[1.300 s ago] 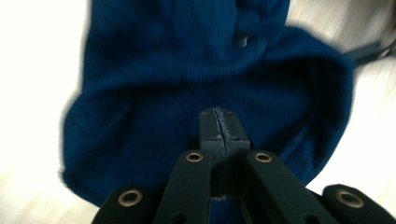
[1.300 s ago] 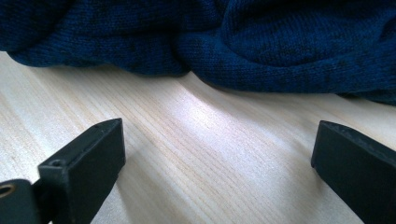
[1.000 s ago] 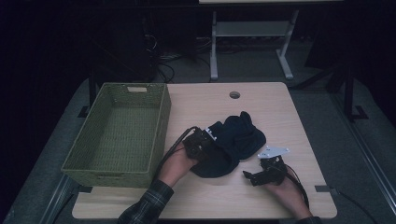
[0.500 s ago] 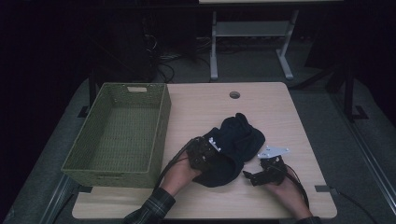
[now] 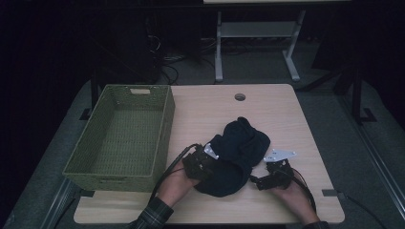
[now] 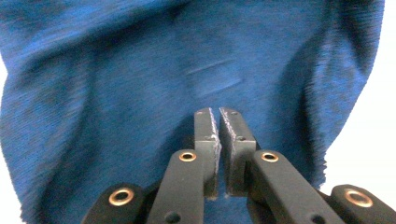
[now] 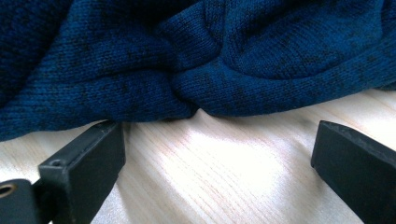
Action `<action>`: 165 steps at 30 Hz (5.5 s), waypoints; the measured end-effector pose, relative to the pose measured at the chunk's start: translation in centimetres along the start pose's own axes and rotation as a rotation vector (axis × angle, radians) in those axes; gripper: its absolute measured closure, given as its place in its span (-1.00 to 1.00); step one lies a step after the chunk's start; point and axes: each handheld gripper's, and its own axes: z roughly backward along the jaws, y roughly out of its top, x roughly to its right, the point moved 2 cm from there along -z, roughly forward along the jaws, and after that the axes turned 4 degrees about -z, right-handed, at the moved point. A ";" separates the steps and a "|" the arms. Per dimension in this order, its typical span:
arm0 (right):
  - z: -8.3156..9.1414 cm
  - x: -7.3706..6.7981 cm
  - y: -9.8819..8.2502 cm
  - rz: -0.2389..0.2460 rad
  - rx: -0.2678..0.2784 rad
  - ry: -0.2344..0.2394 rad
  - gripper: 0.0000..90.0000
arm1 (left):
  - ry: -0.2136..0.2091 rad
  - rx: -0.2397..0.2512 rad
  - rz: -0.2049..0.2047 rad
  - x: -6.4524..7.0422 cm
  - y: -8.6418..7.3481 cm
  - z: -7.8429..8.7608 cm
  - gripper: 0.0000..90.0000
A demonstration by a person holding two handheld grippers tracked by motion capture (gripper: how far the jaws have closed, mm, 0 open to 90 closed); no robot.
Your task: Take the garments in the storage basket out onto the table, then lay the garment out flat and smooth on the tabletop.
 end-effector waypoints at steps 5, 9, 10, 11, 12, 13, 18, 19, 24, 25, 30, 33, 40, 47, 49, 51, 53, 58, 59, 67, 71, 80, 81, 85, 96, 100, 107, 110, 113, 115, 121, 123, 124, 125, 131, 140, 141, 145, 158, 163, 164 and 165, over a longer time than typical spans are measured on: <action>0.1 0.0 0.0 -0.001 -0.002 -0.001 -0.90 | 0.015 -0.031 0.027 -0.8 -0.7 -0.6 0.90; 0.6 0.1 0.1 -0.010 -0.004 0.008 -0.83 | 0.006 -0.043 0.038 -1.1 -1.0 -1.1 0.90; 0.8 0.1 0.1 -0.012 0.000 0.009 -0.78 | 0.000 -0.040 0.046 -1.2 -1.1 -1.1 0.90; 0.8 0.1 0.1 -0.012 0.000 0.009 -0.78 | 0.000 -0.040 0.046 -1.2 -1.1 -1.1 0.90; 1.1 0.3 0.2 -0.005 0.017 0.017 -0.71 | 0.001 -0.036 0.050 -1.2 -1.1 -1.1 0.90; 1.4 0.3 0.2 -0.023 0.016 0.019 -0.71 | 0.000 -0.036 0.052 -1.3 -1.1 -1.1 0.91; 2.3 1.0 0.5 -0.032 0.024 0.021 -0.69 | -0.003 -0.040 0.054 -1.3 -1.1 -1.1 0.92; 2.5 1.1 0.6 -0.031 0.026 0.017 -0.69 | -0.004 -0.040 0.055 -1.3 -1.1 -1.1 0.92; 3.3 1.9 1.4 -0.026 0.041 0.018 -0.65 | -0.017 -0.029 0.063 -1.5 -1.3 -1.1 0.93; 3.4 2.0 1.5 -0.029 0.043 0.019 -0.63 | -0.015 -0.025 0.064 -1.5 -1.3 -1.1 0.93; 4.2 2.9 2.9 -0.024 0.064 0.029 -0.52 | 0.002 -0.027 0.060 -1.3 -1.3 -1.1 0.93; 4.5 3.5 3.9 -0.029 0.073 0.042 -0.44 | 0.011 -0.023 0.060 -1.2 -1.3 -1.1 0.93; 4.6 5.3 6.4 -0.040 0.087 0.089 -0.10 | 0.013 -0.017 0.049 -1.3 -1.4 -1.0 0.92; 3.6 7.3 9.4 -0.061 0.092 0.093 0.02 | 0.020 -0.013 0.060 -1.2 -1.4 -1.1 0.92; 3.0 8.0 10.1 -0.060 0.093 0.084 0.06 | 0.025 -0.013 0.062 -1.1 -1.4 -1.1 0.92; 2.4 8.6 10.7 -0.067 0.096 0.075 0.11 | 0.021 -0.013 0.068 -1.1 -1.4 -1.1 0.92; 1.7 9.2 11.3 -0.065 0.082 0.068 0.11 | 0.016 -0.012 0.071 -1.2 -1.4 -1.1 0.92; -0.3 10.5 12.1 -0.084 0.074 0.064 0.13 | 0.007 -0.009 0.079 -1.3 -1.5 -1.1 0.92; -0.7 10.8 12.1 -0.085 0.071 0.070 0.13 | 0.007 -0.009 0.081 -1.3 -1.5 -1.1 0.92; -4.7 10.9 11.2 -0.086 -0.006 0.104 0.10 | 0.010 -0.007 0.085 -1.3 -1.5 -1.1 0.92; -6.1 10.4 11.0 -0.075 -0.042 0.113 0.13 | 0.014 -0.008 0.083 -1.2 -1.5 -1.1 0.93; -6.5 9.8 10.8 0.008 -0.076 0.048 0.55 | 0.018 -0.013 0.082 -1.1 -1.4 -1.1 0.93; -6.5 9.7 10.8 0.016 -0.075 0.041 0.58 | 0.019 -0.013 0.081 -1.1 -1.4 -1.1 0.93; -5.7 9.8 11.3 0.034 -0.048 -0.009 0.62 | 0.019 -0.016 0.082 -1.1 -1.4 -1.1 0.93; -3.4 12.1 14.0 -0.004 0.026 -0.118 0.63 | 0.031 -0.023 0.075 -1.0 -1.3 -1.1 0.94; -4.1 13.2 13.8 -0.043 0.005 -0.141 0.63 | 0.033 -0.029 0.075 -0.9 -1.3 -1.1 0.94; -6.1 14.5 12.7 -0.095 -0.044 -0.151 0.63 | 0.040 -0.030 0.064 -0.9 -1.2 -1.1 0.94; -6.4 14.3 12.4 -0.103 -0.037 -0.135 0.59 | 0.038 -0.026 0.068 -0.9 -1.2 -1.1 0.94; -5.6 14.2 12.6 -0.134 0.011 -0.097 0.37 | 0.037 -0.022 0.070 -0.9 -1.2 -1.2 0.94; -4.6 14.0 12.8 -0.153 0.028 -0.084 0.21 | 0.033 -0.018 0.077 -0.9 -1.2 -1.2 0.94; -1.7 12.6 13.0 -0.172 0.075 -0.038 0.36 | 0.035 -0.025 0.072 -1.0 -1.2 -1.2 0.94; -0.9 11.7 12.6 -0.161 0.073 -0.012 0.57 | 0.037 -0.024 0.072 -1.0 -1.2 -1.2 0.94; -0.8 11.3 12.4 -0.161 0.067 -0.004 0.66 | 0.034 -0.020 0.077 -0.9 -1.2 -1.2 0.94; -0.5 10.8 12.1 -0.146 0.068 -0.005 0.77 | 0.034 -0.017 0.079 -0.9 -1.2 -1.2 0.94; 0.3 8.1 10.5 -0.082 0.028 0.017 0.99 | 0.033 -0.018 0.080 -0.9 -1.2 -1.2 0.94; 2.3 3.9 7.7 -0.026 0.054 0.073 1.00 | 0.030 -0.023 0.076 -1.1 -1.3 -1.1 0.94; 2.4 3.1 7.2 -0.011 0.056 0.078 1.00 | 0.026 -0.023 0.082 -1.0 -1.3 -1.2 0.94; 2.4 0.6 5.9 0.006 0.053 0.080 1.00 | 0.030 -0.019 0.088 -0.9 -1.2 -1.2 0.94; -0.9 -3.3 3.4 0.020 -0.052 0.126 1.00 | 0.022 -0.022 0.078 -1.1 -1.3 -1.1 0.93; -1.0 -3.2 2.9 0.045 -0.067 0.119 1.00 | -0.014 -0.020 0.083 -1.1 -0.9 -1.0 0.82; -0.9 -3.2 2.9 0.052 -0.070 0.114 1.00 | -0.017 -0.016 0.083 -1.0 -0.7 -1.0 0.82; -0.9 -3.2 2.8 0.060 -0.071 0.113 1.00 | -0.017 -0.008 0.079 -0.9 -0.5 -0.8 0.82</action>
